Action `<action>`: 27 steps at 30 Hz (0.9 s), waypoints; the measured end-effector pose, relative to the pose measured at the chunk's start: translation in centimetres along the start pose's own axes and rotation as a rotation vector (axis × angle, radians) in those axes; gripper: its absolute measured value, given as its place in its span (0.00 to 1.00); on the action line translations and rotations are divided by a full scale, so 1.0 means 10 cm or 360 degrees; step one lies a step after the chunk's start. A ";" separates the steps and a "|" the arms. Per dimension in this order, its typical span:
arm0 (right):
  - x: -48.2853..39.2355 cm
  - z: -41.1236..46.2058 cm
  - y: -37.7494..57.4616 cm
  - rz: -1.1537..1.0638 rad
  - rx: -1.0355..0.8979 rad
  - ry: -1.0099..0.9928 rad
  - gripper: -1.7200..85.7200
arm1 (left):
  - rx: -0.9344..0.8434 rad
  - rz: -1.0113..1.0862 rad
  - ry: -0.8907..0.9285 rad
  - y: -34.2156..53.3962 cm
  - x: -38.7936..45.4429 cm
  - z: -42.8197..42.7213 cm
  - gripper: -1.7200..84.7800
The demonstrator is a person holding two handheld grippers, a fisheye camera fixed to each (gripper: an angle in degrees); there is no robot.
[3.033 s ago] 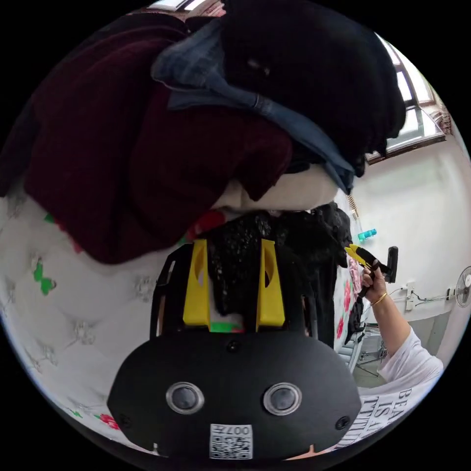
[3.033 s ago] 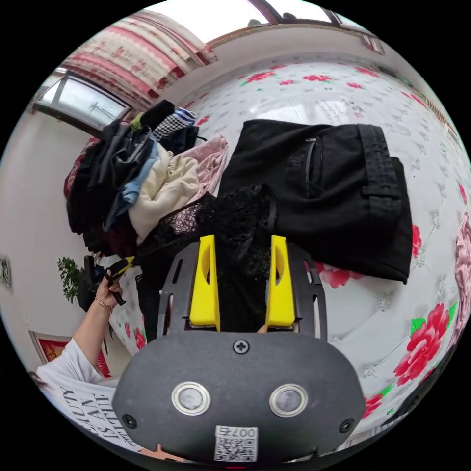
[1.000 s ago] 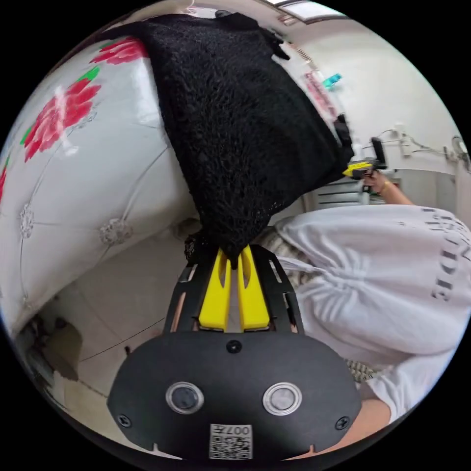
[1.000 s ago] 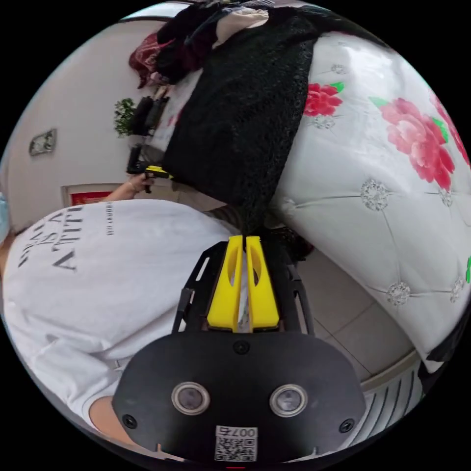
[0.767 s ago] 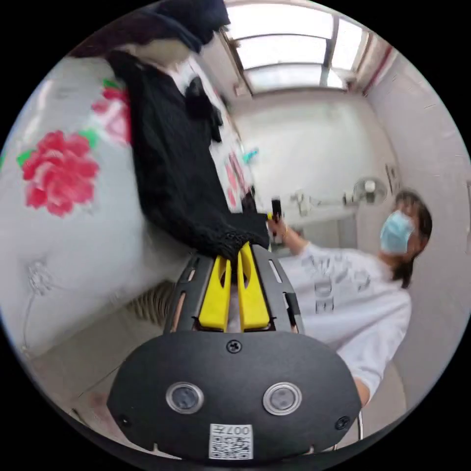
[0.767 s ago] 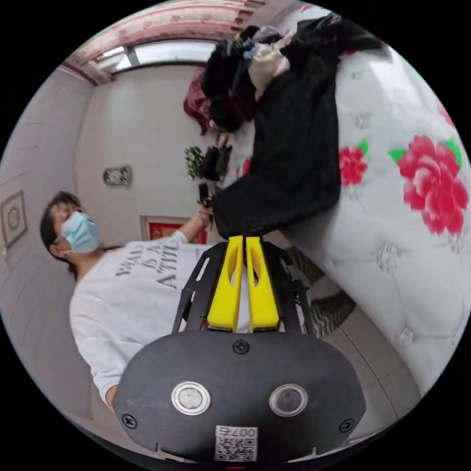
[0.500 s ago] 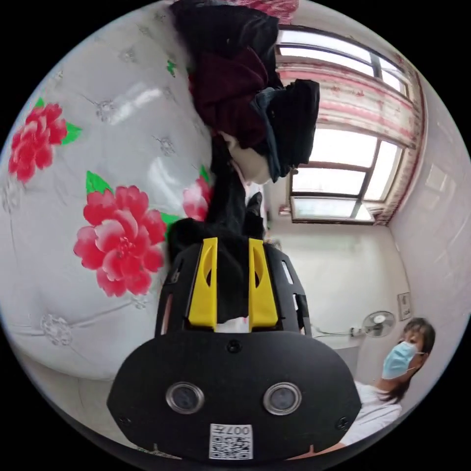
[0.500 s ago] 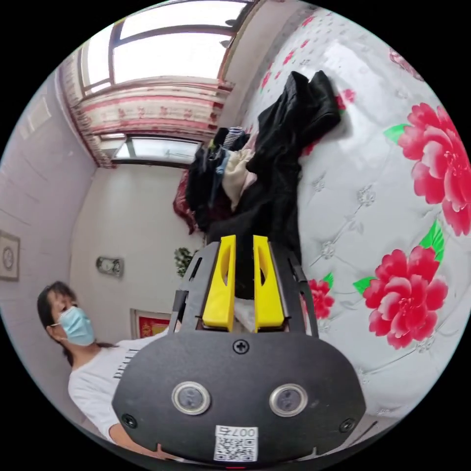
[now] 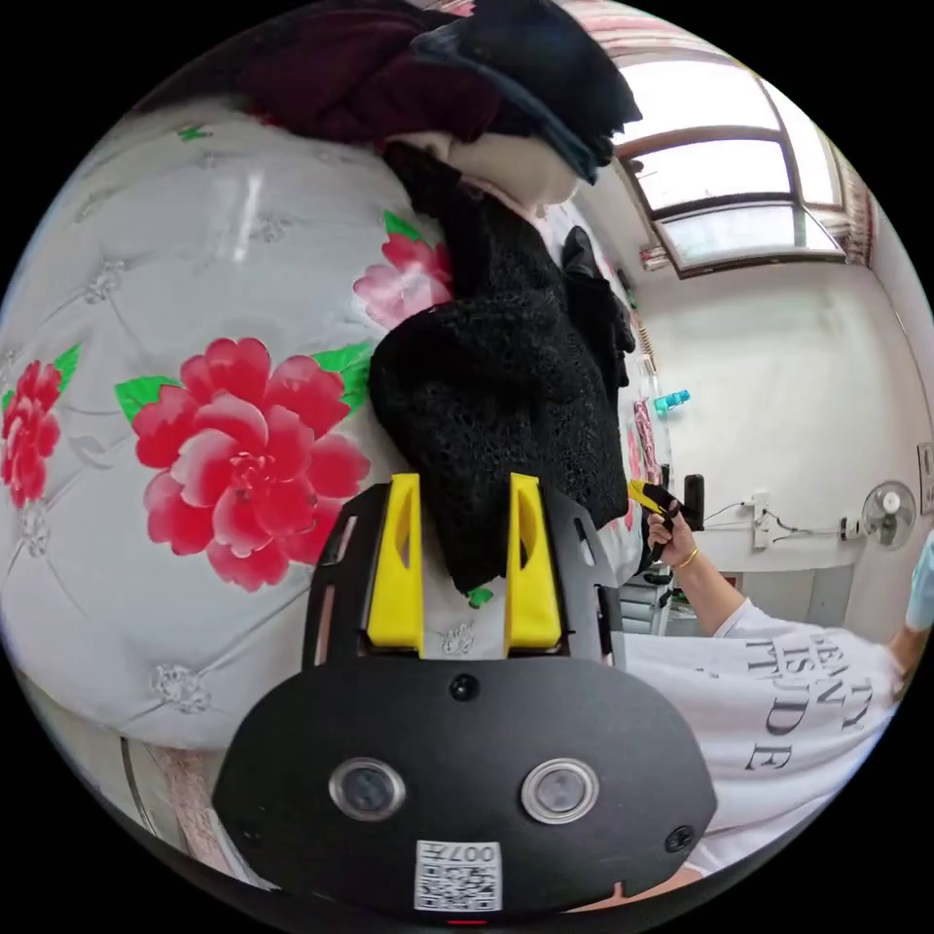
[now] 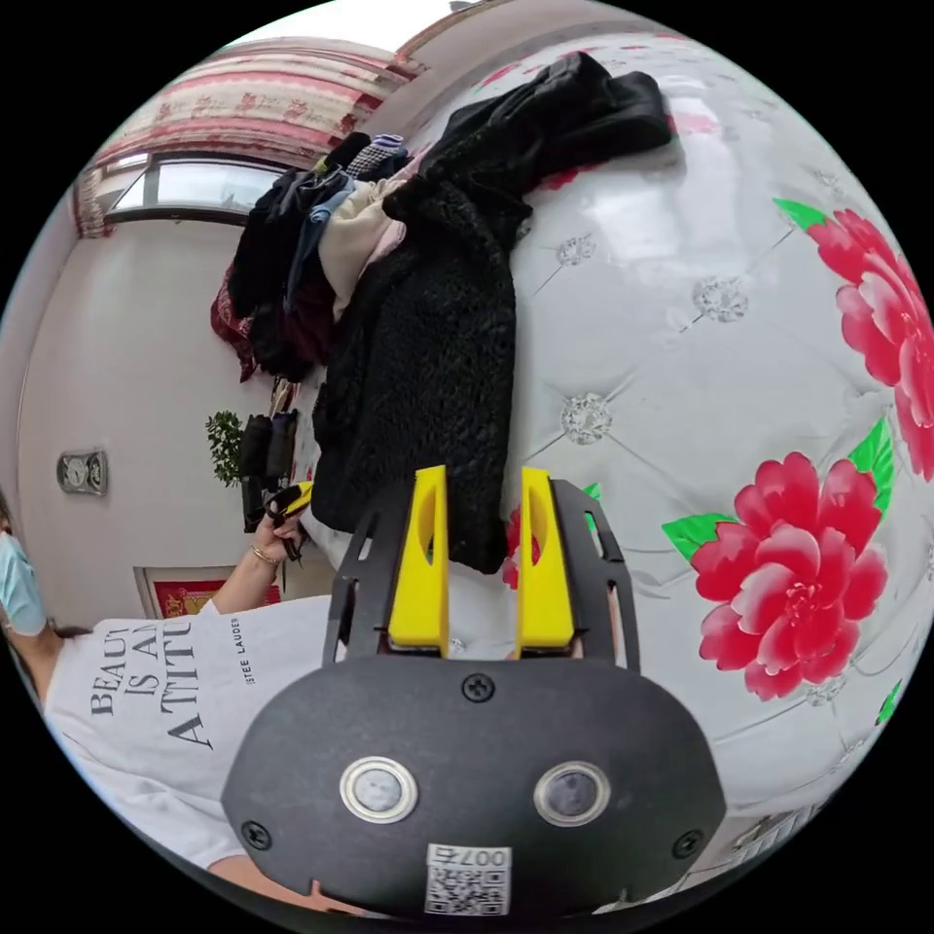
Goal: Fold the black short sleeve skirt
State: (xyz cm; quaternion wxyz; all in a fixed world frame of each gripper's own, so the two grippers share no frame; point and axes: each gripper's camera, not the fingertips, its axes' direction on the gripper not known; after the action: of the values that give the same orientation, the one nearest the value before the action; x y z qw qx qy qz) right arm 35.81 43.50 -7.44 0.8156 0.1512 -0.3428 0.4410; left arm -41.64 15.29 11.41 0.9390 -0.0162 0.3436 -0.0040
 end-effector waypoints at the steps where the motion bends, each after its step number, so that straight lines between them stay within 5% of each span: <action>1: -0.01 0.06 -0.06 0.0022 -0.0032 -0.0029 0.06 | 0.0022 -0.0025 0.0033 -0.06 0.00 0.04 0.07; 8: -0.82 -0.78 0.29 -0.0526 0.0276 -0.0313 0.02 | 0.0130 0.0191 0.0162 0.20 0.54 -0.36 0.02; 12: -1.19 -1.12 1.01 -0.0834 0.0251 -0.0137 0.02 | 0.0038 0.0257 0.0089 0.92 0.74 -0.23 0.04; 19: -0.50 -0.12 2.06 -0.0411 -0.0399 0.0153 0.02 | -0.0462 0.0000 -0.0285 2.04 0.60 1.28 0.05; 27: -0.66 -0.14 2.32 -0.0370 -0.0310 0.0219 0.04 | -0.0476 0.0038 -0.0520 2.54 0.99 1.88 0.09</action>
State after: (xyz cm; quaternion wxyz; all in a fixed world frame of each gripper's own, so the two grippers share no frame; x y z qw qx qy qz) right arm 14.83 53.30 -14.35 0.8935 0.0795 -0.3075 0.3175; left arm -22.03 41.03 18.52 0.9693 -0.1517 0.1838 0.0609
